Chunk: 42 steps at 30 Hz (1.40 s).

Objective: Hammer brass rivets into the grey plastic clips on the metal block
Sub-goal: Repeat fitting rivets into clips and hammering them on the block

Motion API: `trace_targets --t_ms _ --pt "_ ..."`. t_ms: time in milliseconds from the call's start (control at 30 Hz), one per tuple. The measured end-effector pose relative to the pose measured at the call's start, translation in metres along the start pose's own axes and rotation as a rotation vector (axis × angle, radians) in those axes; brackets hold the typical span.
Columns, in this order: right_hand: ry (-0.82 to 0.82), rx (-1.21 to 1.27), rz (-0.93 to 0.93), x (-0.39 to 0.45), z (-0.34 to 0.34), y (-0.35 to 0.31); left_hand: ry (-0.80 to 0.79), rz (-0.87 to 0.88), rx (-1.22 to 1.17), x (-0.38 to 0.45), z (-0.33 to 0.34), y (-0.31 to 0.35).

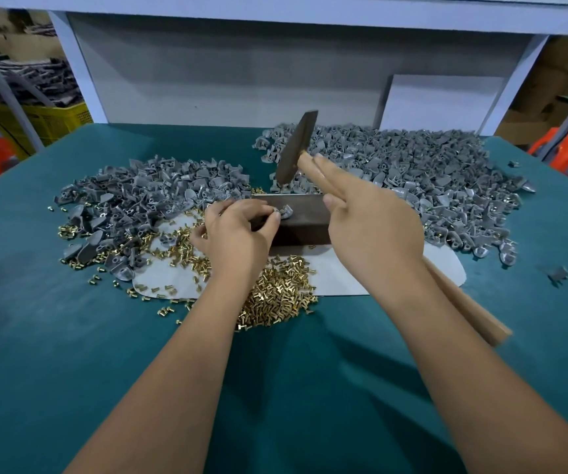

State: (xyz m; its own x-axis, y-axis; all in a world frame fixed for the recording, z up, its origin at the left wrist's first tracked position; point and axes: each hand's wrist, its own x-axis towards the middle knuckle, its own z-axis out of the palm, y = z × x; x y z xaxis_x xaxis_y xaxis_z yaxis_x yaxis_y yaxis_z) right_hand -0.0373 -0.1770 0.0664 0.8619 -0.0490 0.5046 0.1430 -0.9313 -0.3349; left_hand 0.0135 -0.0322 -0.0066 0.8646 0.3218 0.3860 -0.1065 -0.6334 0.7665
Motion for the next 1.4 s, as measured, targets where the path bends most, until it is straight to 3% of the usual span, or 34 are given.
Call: trace_targets --t_ms 133,267,400,533,667,767,1100,1400 --pt "-0.059 0.058 0.078 -0.006 0.001 0.007 0.001 0.014 0.020 0.001 0.000 0.000" --pt "-0.167 -0.019 0.021 -0.009 0.005 0.006 -0.003 0.046 0.015 0.001 0.000 -0.001" --pt "-0.017 0.001 0.023 -0.002 -0.001 0.005 0.013 0.024 0.019 0.000 0.001 0.000" --pt "-0.079 -0.165 -0.068 -0.006 0.000 0.003 0.019 0.015 0.054 0.001 0.001 0.000" --pt "-0.018 -0.106 -0.032 -0.006 -0.001 0.004 0.037 0.025 -0.001 0.001 0.002 0.000" --pt "-0.114 -0.099 -0.025 -0.006 0.001 0.005 0.024 0.012 0.031 0.001 0.002 0.001" --pt "0.013 -0.120 -0.064 -0.009 0.005 0.003 0.008 0.006 -0.002 0.001 -0.002 0.001" --pt "-0.018 -0.189 -0.083 -0.005 0.009 0.006 -0.020 0.014 0.000 0.003 0.000 -0.001"
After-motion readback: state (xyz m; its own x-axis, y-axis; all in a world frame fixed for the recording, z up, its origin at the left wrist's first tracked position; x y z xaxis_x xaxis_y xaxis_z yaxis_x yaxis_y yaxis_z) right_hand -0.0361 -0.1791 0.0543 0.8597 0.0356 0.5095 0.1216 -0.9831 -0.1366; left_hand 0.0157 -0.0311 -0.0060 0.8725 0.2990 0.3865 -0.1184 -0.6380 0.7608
